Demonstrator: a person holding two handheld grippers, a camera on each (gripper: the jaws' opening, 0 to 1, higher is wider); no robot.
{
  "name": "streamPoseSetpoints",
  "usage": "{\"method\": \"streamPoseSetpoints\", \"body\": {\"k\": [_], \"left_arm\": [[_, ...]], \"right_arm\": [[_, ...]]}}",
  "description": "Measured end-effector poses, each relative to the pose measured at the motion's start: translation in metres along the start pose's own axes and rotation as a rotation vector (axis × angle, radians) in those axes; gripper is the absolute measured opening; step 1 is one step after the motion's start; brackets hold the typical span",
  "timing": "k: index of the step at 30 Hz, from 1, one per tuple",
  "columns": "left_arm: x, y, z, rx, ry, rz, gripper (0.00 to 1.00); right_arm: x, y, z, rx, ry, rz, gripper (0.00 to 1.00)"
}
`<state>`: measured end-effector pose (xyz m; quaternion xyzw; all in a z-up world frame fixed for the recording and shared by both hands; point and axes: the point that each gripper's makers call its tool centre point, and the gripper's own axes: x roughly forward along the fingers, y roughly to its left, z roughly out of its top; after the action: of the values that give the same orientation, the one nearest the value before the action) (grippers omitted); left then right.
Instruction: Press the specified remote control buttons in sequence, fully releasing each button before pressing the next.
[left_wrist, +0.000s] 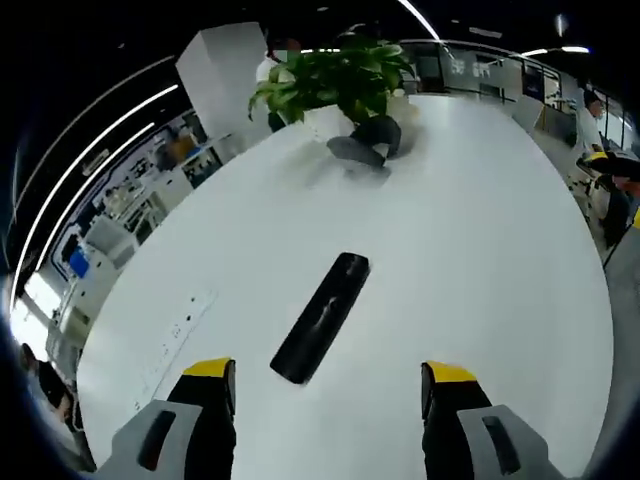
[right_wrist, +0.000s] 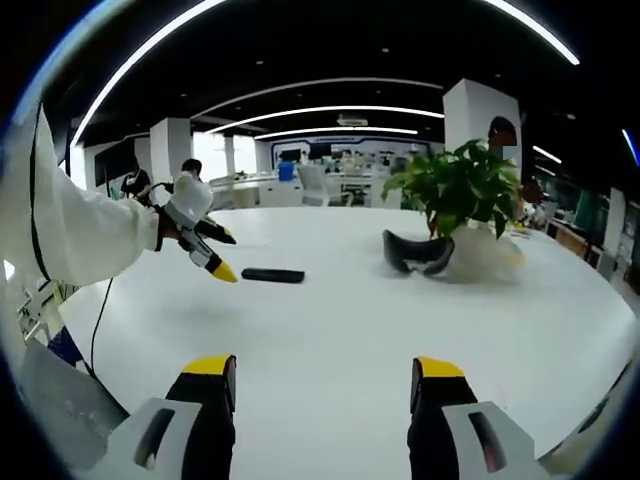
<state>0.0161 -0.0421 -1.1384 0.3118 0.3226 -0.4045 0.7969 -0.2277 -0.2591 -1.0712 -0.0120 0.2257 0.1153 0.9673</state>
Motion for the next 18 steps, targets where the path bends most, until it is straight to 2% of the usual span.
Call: {"method": "streamPoseSetpoints", "body": {"k": [3,6,12,15,18], "left_arm": [[0.009,0.006,-0.004,0.037,0.036,-0.014,0.76],[0.020,0.004,-0.012,0.022,0.086,-0.086,0.76],[0.036,0.018,-0.020,0.046,0.152,-0.119,0.70],[0.043,0.027,-0.024,0.123,0.211,-0.129,0.60],[0.051,0.031,-0.024,0.127,0.229,-0.138,0.61]], "right_arm": [[0.000,0.000,0.000,0.000,0.001,0.001,0.69],[0.000,0.001,0.000,0.000,0.006,0.006,0.69],[0.001,0.002,-0.002,-0.004,0.016,0.010,0.68],[0.002,0.002,-0.003,-0.008,0.026,0.011,0.68],[0.002,0.003,-0.003,-0.011,0.029,0.015,0.68]]}}
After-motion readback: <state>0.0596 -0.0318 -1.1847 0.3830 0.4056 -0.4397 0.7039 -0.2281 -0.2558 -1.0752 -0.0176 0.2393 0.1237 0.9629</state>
